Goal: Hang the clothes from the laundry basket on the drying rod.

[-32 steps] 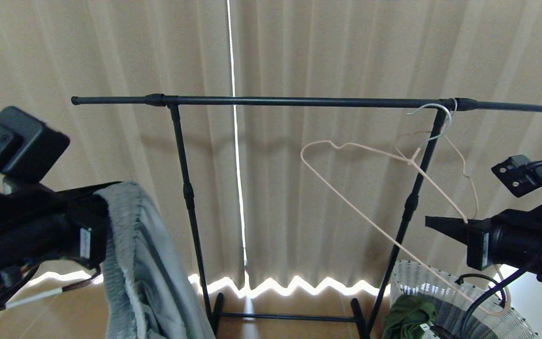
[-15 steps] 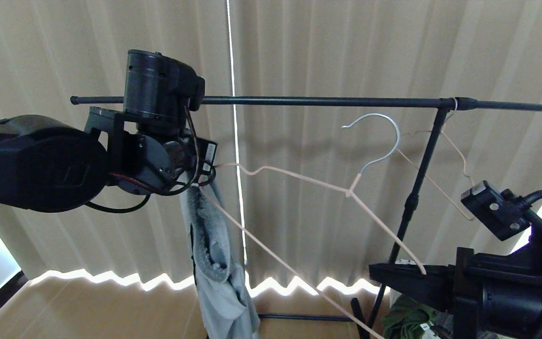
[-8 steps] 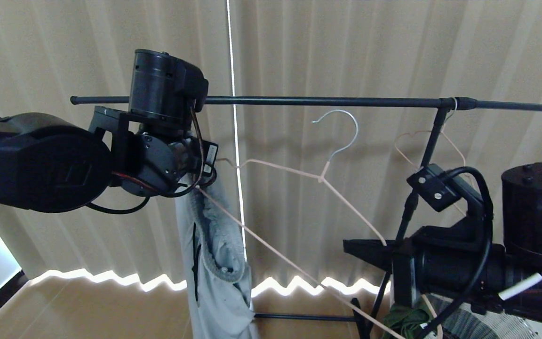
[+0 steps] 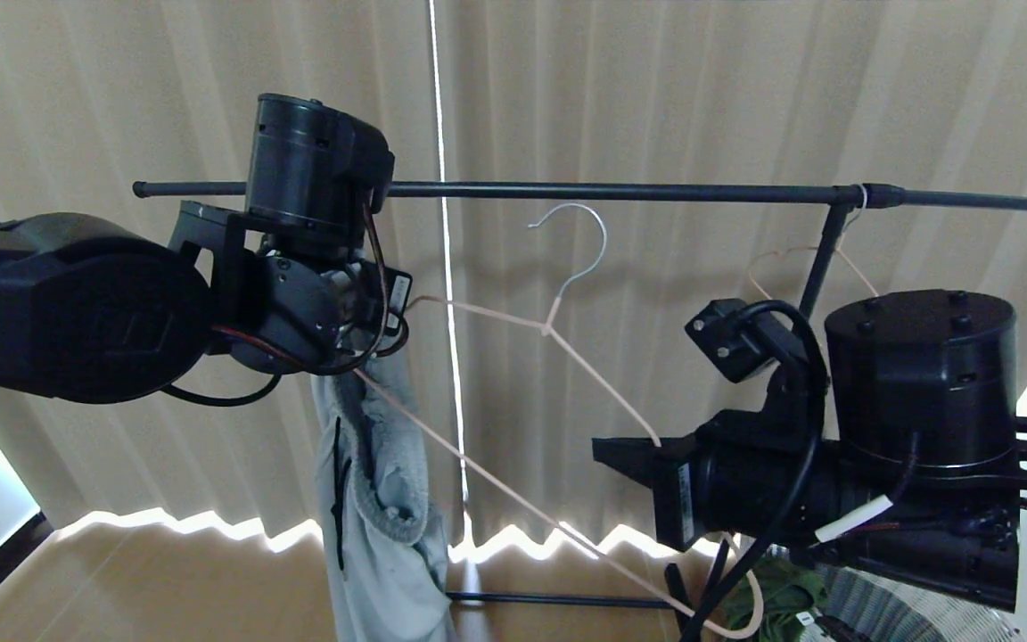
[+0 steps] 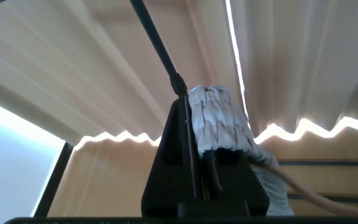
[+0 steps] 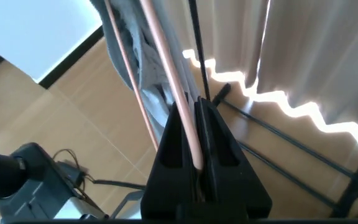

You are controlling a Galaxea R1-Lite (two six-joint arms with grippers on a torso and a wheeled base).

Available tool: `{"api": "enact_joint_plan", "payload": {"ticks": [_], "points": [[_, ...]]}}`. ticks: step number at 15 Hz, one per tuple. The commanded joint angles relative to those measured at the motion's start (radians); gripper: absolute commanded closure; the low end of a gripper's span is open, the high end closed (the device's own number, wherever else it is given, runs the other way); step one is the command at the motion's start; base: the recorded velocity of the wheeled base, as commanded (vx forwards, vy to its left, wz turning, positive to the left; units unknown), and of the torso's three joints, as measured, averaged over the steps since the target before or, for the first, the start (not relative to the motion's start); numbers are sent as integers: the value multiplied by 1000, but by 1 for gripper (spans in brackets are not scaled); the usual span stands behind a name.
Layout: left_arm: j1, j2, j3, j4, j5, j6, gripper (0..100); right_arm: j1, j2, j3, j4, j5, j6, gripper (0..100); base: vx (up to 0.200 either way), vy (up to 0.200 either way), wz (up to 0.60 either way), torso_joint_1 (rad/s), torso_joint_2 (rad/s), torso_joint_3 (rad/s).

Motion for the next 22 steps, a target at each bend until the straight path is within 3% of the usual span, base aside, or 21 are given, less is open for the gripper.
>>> {"api": "enact_joint_plan", "payload": {"ticks": [1,5,12,19,22], "points": [[4,-6,-2,1,2,-1,100,25,43,-8,2,-40,-3,100,0,0,0,0,0,0],[7,-20,-22,58,35,3,100,24,95,-68,7,-174,-2,100,0,0,0,0,0,0],[-39,-40,-16,56,40,-33,100,22,186,-168,-1,-223,89,100,0,0,0,0,0,0],[-27,-38,-39,53,40,-59,100,105,166,-128,14,-230,155,100,0,0,0,0,0,0],[-21,-53,-29,56,48,-59,100,56,171,-134,16,-338,150,100,0,0,0,0,0,0]]}}
